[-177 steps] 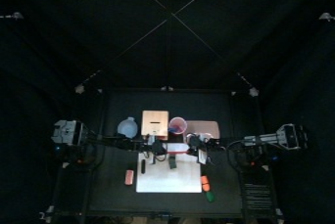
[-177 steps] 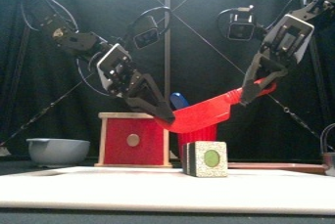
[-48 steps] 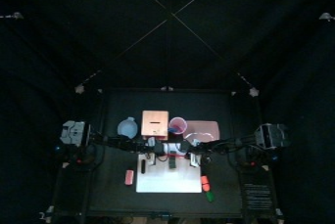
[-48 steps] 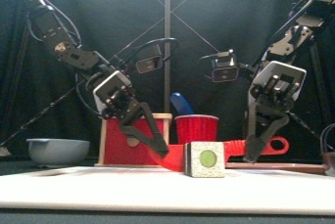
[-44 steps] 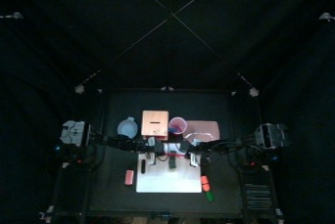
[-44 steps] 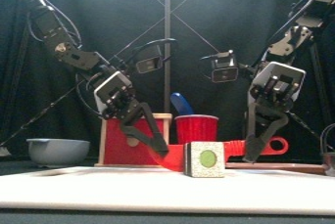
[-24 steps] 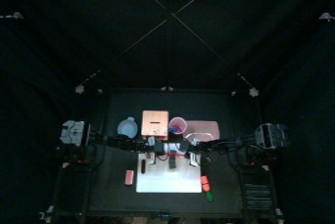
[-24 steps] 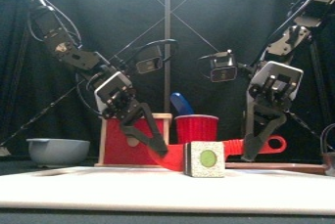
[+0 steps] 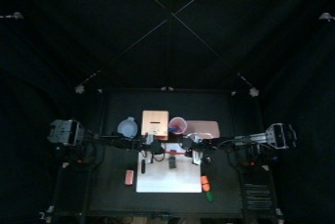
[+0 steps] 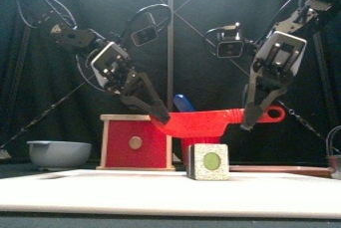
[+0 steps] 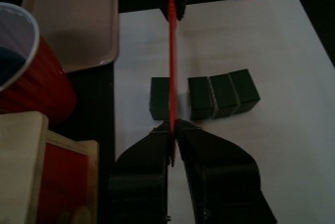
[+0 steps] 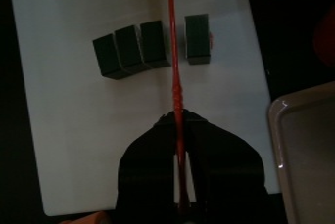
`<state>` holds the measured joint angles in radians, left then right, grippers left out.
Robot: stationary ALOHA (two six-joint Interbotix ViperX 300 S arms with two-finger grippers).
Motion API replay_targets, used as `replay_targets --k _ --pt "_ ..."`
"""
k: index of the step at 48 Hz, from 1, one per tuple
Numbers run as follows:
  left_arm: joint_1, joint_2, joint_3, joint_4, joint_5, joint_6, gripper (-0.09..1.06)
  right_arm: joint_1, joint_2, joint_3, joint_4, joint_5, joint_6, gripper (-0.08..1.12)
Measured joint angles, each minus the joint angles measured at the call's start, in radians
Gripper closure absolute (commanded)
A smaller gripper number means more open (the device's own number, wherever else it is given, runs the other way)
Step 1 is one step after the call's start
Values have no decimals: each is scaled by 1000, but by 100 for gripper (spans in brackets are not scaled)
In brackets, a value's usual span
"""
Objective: Place sushi on board then cut the sushi with the knife then place the pieces on the plate
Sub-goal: Cut the sushi into 4 pieces
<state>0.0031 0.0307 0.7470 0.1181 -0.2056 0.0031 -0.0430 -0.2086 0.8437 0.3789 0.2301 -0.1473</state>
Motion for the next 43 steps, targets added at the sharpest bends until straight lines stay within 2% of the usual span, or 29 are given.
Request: replay_targets --k 10,17,27,43 --pt "-55 -2 23 -3 -3 -3 48 38 -11 -2 31 3 -2 64" --pt "-84 9 23 -18 -5 -2 48 54 -11 -2 49 3 0 64" --pt "-89 20 23 -35 -6 0 48 55 3 3 64 0 -2 64" --pt "-89 61 12 -37 -6 0 48 55 40 3 66 -6 -3 64"
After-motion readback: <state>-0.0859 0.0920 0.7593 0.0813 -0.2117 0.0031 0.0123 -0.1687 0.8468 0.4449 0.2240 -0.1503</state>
